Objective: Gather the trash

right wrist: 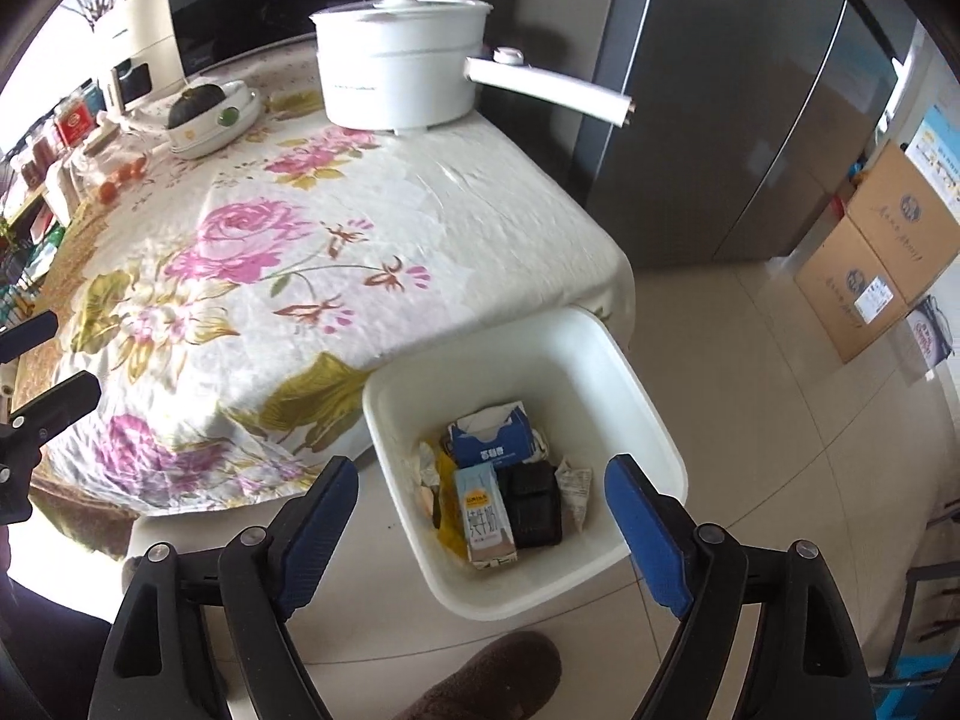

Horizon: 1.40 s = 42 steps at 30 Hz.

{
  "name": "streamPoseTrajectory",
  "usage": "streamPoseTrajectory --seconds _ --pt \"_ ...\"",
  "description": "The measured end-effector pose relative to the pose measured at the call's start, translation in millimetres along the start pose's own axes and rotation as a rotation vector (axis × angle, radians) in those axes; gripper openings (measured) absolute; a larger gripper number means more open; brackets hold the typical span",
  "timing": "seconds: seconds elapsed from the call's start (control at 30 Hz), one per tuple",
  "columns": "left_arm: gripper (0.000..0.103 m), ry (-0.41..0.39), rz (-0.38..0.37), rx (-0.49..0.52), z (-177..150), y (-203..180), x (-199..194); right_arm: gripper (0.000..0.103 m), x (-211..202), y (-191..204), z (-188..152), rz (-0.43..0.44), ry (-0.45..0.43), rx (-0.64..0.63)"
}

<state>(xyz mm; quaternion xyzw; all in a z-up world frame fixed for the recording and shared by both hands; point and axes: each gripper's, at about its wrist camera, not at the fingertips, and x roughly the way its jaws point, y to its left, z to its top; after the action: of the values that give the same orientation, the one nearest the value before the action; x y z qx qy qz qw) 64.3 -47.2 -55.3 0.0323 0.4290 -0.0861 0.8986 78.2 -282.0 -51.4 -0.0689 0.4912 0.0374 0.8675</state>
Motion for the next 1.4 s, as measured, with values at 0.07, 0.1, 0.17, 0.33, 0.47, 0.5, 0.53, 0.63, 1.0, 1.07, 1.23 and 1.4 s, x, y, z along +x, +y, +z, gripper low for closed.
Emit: streamPoseTrajectory --seconds 0.07,0.1,0.17,0.33,0.47,0.5,0.53,0.63,1.0,1.07,1.23,1.4 --pt "0.102 -0.008 0.018 -0.033 -7.0 6.0 -9.6 0.086 -10.5 8.3 -5.1 -0.012 -0.041 -0.005" --pt "0.102 -0.006 0.024 -0.049 -9.3 9.0 -12.3 0.086 -17.4 12.5 -8.8 -0.023 -0.072 -0.007" --pt "0.102 0.001 0.031 -0.091 -16.3 16.7 -17.9 0.088 -30.1 20.9 -16.5 -0.047 -0.125 -0.010" --pt "0.102 -0.027 0.083 -0.122 -34.7 20.9 -31.3 0.089 -49.9 42.0 -34.0 -0.065 -0.218 -0.015" --pt "0.102 -0.060 0.112 -0.141 -43.2 19.3 -41.1 0.089 -61.1 52.0 -43.2 -0.078 -0.265 -0.008" --pt "0.102 -0.067 0.123 -0.145 -44.4 19.7 -43.0 0.091 -63.4 52.5 -44.3 -0.084 -0.275 -0.005" --pt "0.102 -0.076 0.135 -0.151 -45.5 19.8 -44.7 0.100 -65.4 52.2 -45.5 -0.089 -0.283 -0.001" --pt "0.102 -0.087 0.134 -0.170 -47.6 22.4 -46.5 0.103 -72.1 51.2 -44.8 -0.122 -0.326 0.009" --pt "0.102 -0.179 0.184 -0.181 -51.1 18.3 -57.1 0.103 -71.3 51.0 -43.7 -0.127 -0.346 0.024" --pt "0.102 -0.179 0.185 -0.183 -51.4 18.8 -56.0 0.103 -72.3 51.9 -44.7 -0.126 -0.354 0.025" --pt "0.102 -0.167 0.175 -0.195 -51.3 21.1 -55.1 0.103 -71.5 52.7 -45.7 -0.135 -0.360 0.026" --pt "0.102 -0.176 0.169 -0.182 -52.2 18.3 -57.2 0.103 -70.7 52.9 -46.0 -0.134 -0.358 0.028"
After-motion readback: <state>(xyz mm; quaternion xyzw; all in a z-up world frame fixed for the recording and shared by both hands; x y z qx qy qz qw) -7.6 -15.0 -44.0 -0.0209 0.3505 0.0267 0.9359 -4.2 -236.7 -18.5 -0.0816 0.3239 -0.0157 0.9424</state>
